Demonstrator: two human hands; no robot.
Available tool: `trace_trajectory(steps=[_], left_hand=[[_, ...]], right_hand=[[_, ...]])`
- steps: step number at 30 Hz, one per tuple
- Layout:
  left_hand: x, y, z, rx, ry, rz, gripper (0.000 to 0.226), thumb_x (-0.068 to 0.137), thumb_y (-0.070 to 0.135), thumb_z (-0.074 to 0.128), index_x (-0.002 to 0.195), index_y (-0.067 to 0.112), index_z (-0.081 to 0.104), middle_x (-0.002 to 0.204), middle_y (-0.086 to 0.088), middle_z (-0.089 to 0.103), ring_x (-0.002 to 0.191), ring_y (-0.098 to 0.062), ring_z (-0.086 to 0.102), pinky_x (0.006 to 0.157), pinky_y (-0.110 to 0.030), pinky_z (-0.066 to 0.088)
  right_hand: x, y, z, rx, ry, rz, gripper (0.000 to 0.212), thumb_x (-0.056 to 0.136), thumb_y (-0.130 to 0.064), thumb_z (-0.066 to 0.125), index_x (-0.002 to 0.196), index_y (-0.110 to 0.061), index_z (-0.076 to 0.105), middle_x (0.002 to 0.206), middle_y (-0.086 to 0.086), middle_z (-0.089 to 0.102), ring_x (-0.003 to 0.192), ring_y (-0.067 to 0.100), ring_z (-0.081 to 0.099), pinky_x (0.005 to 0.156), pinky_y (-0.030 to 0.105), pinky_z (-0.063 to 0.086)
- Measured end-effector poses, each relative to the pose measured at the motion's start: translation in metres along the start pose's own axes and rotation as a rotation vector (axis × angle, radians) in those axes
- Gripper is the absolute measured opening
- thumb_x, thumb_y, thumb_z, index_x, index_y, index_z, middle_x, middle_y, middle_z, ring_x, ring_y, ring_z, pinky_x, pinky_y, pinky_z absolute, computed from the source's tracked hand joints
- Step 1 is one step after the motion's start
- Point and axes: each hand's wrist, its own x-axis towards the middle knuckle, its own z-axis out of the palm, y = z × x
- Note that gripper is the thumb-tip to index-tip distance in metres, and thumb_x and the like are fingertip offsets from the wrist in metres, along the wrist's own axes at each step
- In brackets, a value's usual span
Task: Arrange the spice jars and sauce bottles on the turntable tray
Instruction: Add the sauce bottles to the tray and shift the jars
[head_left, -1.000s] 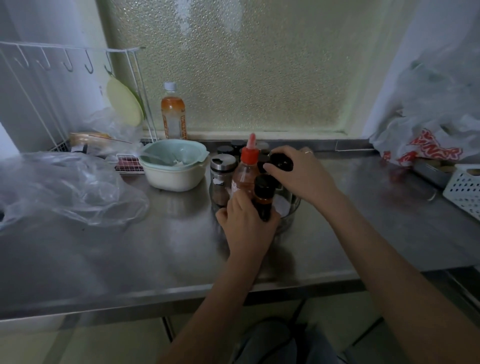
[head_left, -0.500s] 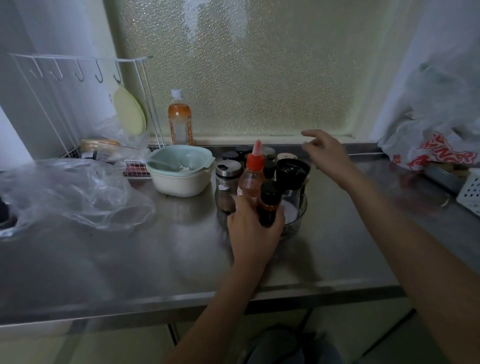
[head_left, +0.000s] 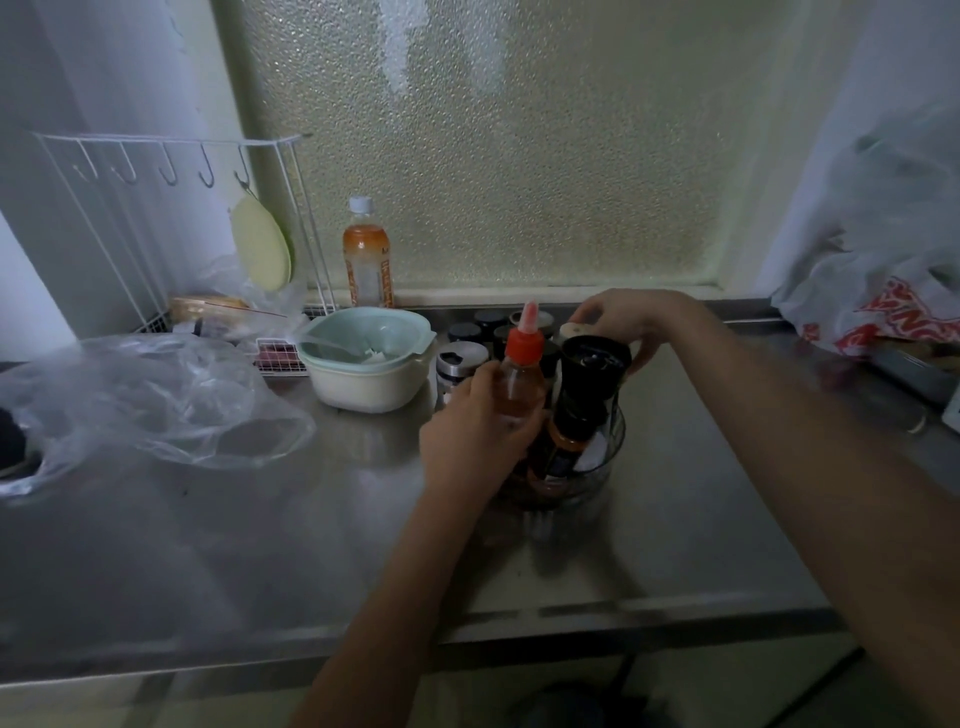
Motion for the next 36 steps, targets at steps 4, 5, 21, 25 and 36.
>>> trace_trajectory(steps=[4,5,21,25,36], left_hand=[[0.0,0.0,0.002,-0.028,0.065,-0.02,0.059,0.071,0.064,0.057,0.121,0.034,0.047,0.104,0.007,0.071,0.093,-0.018,0.066,0.075,-0.035,0.052],[-0.004,0.0,0.003,-0.08,0.118,-0.031,0.06,0.069,0.065,0.058,0.12,0.035,0.047,0.102,0.007,0.071,0.091,-0.017,0.067,0.075,-0.035,0.053],[-0.03,-0.027,-0.029,-0.522,0.573,-0.197,0.033,0.064,0.049,0.063,0.089,0.029,0.054,0.074,0.021,0.061,0.07,0.007,0.06,0.062,-0.013,0.046],[-0.034,-0.028,-0.031,-0.504,0.535,-0.229,0.043,0.063,0.052,0.061,0.095,0.024,0.057,0.08,0.016,0.063,0.073,0.003,0.061,0.066,-0.016,0.047],[-0.034,-0.029,-0.031,-0.567,0.553,-0.302,0.03,0.067,0.05,0.062,0.092,0.035,0.055,0.08,0.021,0.064,0.075,0.004,0.063,0.068,-0.024,0.05]], right_hand=[[0.008,0.0,-0.002,0.073,0.031,-0.078,0.049,0.082,-0.035,0.068,0.127,-0.03,0.05,0.119,0.004,0.059,0.103,0.026,0.061,0.076,0.039,0.057],[0.01,-0.002,-0.003,0.113,0.061,-0.115,0.052,0.078,-0.036,0.072,0.125,-0.032,0.05,0.119,0.005,0.059,0.102,0.024,0.061,0.076,0.036,0.055],[0.021,-0.065,0.01,-0.239,0.015,-0.13,0.04,0.09,-0.034,0.054,0.117,-0.005,0.06,0.092,0.006,0.057,0.059,0.02,0.05,0.051,0.023,0.037],[0.013,-0.075,0.008,-0.335,-0.091,-0.096,0.041,0.092,-0.011,0.045,0.133,-0.01,0.046,0.083,0.004,0.05,0.059,0.013,0.043,0.048,0.019,0.032],[0.008,-0.056,-0.005,-0.202,0.146,-0.283,0.044,0.072,-0.022,0.077,0.114,-0.02,0.063,0.105,0.009,0.062,0.087,0.022,0.06,0.079,0.03,0.047]])
